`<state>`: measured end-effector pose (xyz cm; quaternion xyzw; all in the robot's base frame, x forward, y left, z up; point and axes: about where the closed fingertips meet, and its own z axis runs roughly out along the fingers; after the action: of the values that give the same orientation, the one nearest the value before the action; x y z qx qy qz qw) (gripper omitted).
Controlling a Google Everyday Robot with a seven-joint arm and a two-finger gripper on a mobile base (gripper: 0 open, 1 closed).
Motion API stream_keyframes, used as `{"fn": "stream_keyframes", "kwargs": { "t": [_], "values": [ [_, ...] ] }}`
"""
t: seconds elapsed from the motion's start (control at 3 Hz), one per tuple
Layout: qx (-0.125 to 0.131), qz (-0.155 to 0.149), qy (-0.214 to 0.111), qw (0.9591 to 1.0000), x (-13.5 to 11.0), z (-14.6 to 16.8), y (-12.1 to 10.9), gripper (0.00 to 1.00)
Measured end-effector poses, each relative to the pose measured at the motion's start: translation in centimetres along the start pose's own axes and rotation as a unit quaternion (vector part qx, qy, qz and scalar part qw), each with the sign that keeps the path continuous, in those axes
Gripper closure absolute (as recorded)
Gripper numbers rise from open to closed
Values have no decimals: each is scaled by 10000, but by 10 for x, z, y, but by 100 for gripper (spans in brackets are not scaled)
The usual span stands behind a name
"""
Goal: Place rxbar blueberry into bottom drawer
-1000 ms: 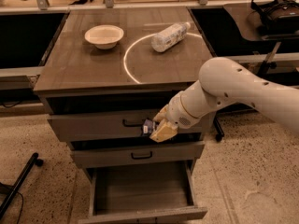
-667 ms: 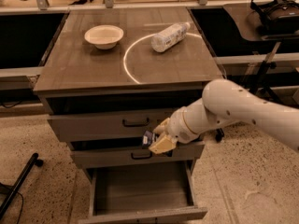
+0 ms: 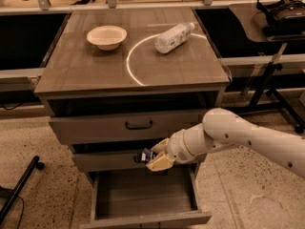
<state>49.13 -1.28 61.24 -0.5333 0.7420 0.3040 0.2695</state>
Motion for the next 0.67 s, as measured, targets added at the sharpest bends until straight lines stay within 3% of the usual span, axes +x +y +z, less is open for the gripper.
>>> {"fn": "stream_keyframes", "kwargs": {
  "t": [0.33, 0.67],
  "values": [
    [-330, 239, -298, 9987, 29, 45, 4, 100],
    [-329, 240, -296, 9987, 29, 45, 4, 100]
  ]
}}
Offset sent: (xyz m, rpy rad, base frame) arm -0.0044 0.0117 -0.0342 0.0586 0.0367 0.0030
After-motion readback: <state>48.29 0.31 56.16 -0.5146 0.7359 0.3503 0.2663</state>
